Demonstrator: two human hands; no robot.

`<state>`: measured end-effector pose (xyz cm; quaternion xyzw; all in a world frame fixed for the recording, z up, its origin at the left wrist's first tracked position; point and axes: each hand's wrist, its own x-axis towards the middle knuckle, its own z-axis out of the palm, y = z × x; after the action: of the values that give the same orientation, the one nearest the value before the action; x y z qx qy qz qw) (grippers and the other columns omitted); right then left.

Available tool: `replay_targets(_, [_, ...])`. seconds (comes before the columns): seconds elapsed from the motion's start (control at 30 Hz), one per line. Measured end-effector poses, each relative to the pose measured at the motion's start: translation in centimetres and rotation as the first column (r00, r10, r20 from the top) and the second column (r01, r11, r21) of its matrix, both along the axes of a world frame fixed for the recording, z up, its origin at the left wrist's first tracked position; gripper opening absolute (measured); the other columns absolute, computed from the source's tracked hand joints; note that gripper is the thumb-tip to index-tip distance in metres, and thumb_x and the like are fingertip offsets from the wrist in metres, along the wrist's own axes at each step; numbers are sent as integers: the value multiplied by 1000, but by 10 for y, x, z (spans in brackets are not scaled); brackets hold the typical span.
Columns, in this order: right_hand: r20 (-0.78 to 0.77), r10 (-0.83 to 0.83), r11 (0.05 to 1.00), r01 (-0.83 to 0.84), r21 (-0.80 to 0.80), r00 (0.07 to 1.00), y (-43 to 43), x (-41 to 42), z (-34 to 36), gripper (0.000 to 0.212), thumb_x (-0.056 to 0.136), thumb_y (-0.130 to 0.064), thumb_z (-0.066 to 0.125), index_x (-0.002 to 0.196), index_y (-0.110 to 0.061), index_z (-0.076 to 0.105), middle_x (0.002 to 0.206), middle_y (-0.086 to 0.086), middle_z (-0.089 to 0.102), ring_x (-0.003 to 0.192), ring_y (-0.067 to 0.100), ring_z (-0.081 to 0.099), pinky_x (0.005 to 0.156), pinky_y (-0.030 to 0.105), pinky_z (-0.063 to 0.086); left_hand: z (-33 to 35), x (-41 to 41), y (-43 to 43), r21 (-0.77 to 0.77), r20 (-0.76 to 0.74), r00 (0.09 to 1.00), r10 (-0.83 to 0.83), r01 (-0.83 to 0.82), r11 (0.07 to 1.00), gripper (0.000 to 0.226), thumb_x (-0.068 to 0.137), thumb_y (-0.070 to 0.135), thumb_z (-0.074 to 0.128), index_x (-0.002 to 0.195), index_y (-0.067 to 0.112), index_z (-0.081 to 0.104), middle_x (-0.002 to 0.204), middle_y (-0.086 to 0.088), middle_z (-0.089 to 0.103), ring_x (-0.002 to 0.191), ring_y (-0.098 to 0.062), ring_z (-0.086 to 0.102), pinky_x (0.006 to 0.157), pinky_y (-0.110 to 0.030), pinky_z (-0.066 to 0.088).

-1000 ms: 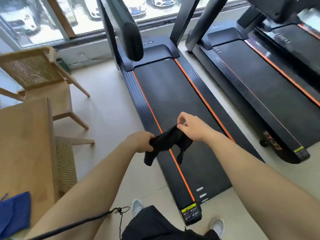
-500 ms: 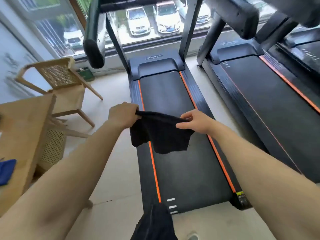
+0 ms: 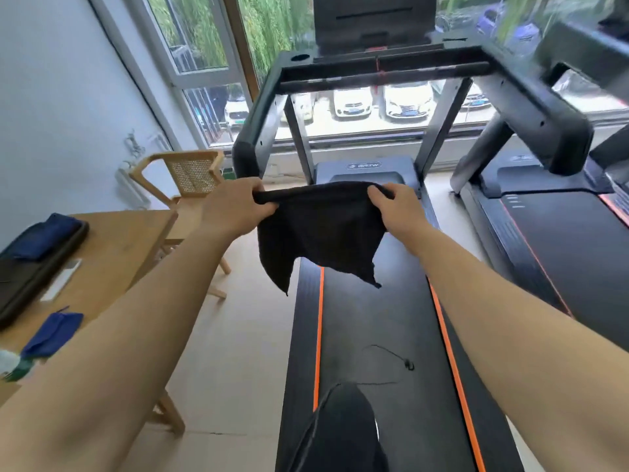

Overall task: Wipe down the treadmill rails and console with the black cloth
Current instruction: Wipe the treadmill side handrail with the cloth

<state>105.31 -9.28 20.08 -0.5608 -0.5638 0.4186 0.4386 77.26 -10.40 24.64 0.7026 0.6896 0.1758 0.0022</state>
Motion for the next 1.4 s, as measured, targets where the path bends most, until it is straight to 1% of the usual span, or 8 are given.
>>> replay_targets(0.3, [-60,96,994,-98,-40,994,195,-91,19,27,102,-37,53,94,-14,65,90,1,64,79,15,58,66,26,44,25,-80,147,-56,334,899,282,-280,958,38,79,51,70,62,21,56,67,4,59,67,-14,56,60,-33,42])
replay_targets(0.4, [8,143,985,-142,-96,990,242,-124,44,25,102,-33,53,89,-14,63,86,1,61,78,16,56,69,30,45,46,-111,195,-195,398,854,336,-279,940,30,87,35,59,83,7,66,80,-6,63,74,-21,58,66,-31,44])
replay_targets(0.53, [42,179,965,-167,-204,983,296,-159,77,23,103,-29,48,89,-15,59,86,2,59,84,23,58,78,40,52,77,-143,253,-308,474,788,393,-270,912,21,89,14,47,68,11,49,76,-5,51,71,-21,50,65,-17,40])
replay_targets(0.67, [91,197,924,-154,-349,976,347,-183,81,20,102,-26,46,89,-17,59,99,15,65,96,35,65,84,55,58,76,-162,298,-403,447,755,480,-309,861,11,94,14,48,87,20,55,84,1,57,81,-18,54,73,-35,42])
replay_targets(1.0, [126,65,888,1,-460,990,452,-219,23,21,100,-29,50,113,-15,58,108,3,59,97,24,54,84,34,43,24,-160,399,-460,387,740,550,-361,811,25,85,21,58,107,31,67,104,1,68,99,-24,64,86,-39,55])
replay_targets(1.17, [382,-95,893,248,-374,919,410,-243,9,64,93,-39,61,145,-8,39,144,15,42,134,35,38,111,45,30,12,-125,394,-519,477,597,645,-401,755,68,85,37,61,147,21,38,145,-5,46,134,-25,43,110,-47,39])
replay_targets(1.3, [-5,63,835,-56,-547,998,362,-274,11,63,103,-40,48,155,-11,28,150,2,36,140,18,32,113,30,25,-14,-105,381,-728,537,452,712,-177,662,64,92,61,45,142,20,49,138,-4,57,127,-26,53,108,-46,42])
replay_targets(1.4, [-301,-61,730,-163,-664,952,357,-297,0,57,104,-48,39,156,-28,25,137,-18,38,129,5,38,105,26,31,-24,-108,385,-715,601,424,677,-93,693,59,93,64,40,133,23,56,127,-1,64,116,-21,60,105,-45,45])
